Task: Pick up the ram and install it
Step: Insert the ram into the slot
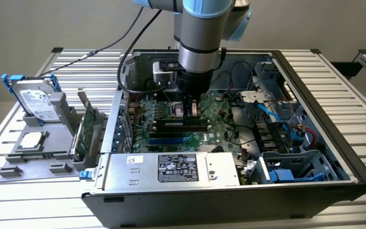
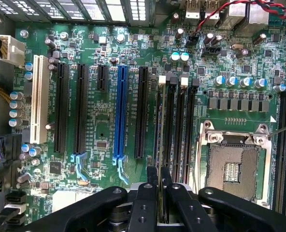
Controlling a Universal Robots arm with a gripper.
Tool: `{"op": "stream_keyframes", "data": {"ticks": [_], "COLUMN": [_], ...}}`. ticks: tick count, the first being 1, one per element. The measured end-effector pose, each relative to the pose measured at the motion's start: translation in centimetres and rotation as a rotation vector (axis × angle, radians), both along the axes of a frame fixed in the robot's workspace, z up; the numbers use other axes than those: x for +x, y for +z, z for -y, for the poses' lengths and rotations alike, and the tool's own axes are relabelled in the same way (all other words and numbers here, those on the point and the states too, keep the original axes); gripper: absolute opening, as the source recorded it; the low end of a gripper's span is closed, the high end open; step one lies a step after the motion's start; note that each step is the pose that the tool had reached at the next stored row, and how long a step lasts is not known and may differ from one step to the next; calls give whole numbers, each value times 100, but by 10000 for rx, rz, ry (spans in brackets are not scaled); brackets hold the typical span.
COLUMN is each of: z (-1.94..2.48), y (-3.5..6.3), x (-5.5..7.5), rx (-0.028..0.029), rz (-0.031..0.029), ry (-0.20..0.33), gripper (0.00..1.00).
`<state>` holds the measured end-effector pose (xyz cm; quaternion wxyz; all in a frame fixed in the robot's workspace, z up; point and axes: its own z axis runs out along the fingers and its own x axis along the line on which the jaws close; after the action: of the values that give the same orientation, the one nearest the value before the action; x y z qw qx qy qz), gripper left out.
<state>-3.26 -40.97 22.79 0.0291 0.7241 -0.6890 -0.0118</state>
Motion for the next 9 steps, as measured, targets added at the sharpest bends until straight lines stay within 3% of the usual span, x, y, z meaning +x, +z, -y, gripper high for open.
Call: {"op": "stream_keyframes", "data": {"ticks": [9], "z": [-3], "y": [-28], "x": [-3], "rx": [2], "rz": [1], "ry": [29], "gripper": [14]}}
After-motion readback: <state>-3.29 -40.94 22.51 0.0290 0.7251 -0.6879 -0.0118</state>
